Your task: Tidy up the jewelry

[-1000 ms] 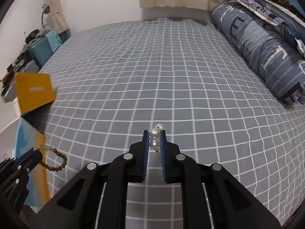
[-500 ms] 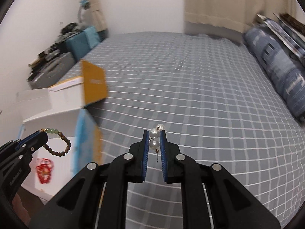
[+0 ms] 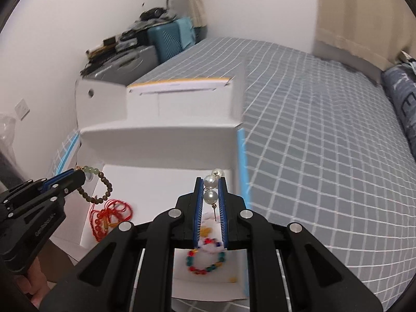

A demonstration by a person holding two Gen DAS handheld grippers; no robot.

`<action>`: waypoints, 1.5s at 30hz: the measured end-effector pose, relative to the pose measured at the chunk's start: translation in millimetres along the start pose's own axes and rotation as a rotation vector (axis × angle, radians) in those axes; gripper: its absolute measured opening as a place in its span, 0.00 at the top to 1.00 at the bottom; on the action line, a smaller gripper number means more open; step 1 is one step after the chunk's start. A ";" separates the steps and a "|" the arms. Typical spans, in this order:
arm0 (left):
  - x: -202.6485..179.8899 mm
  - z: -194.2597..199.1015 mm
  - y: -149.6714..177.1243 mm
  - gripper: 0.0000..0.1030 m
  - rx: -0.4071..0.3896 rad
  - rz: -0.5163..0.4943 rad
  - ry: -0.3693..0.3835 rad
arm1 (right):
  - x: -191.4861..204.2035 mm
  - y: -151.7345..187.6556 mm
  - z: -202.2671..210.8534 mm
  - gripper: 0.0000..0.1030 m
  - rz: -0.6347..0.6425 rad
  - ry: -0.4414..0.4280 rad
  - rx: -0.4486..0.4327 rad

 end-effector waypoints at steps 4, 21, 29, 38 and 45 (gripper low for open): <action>24.0 -20.9 20.2 0.90 0.049 0.023 -0.014 | 15.7 15.8 -19.3 0.90 0.006 -0.007 0.041; 39.3 -43.2 37.3 0.87 0.102 0.051 -0.020 | 30.9 39.7 -57.2 0.82 0.012 0.000 0.122; 51.0 -8.0 31.9 0.30 0.001 0.077 -0.061 | 32.2 30.3 -22.1 0.30 0.027 0.012 0.032; 50.1 45.4 46.1 0.06 -0.114 0.029 -0.083 | 25.9 37.5 33.1 0.07 0.012 0.032 -0.079; 50.1 69.6 71.0 0.06 -0.148 0.032 -0.066 | 22.7 64.3 60.1 0.07 -0.009 0.045 -0.118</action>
Point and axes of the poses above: each gripper's, at about its wrist camera, not at the fingertips, and z roughly against the way its jaws point, x to its left, y to its underside, the point moved 10 cm from there along -z, roughly the way its jaws point, and after that the axes turned 3 degrees about -x, right-handed, at the moved point
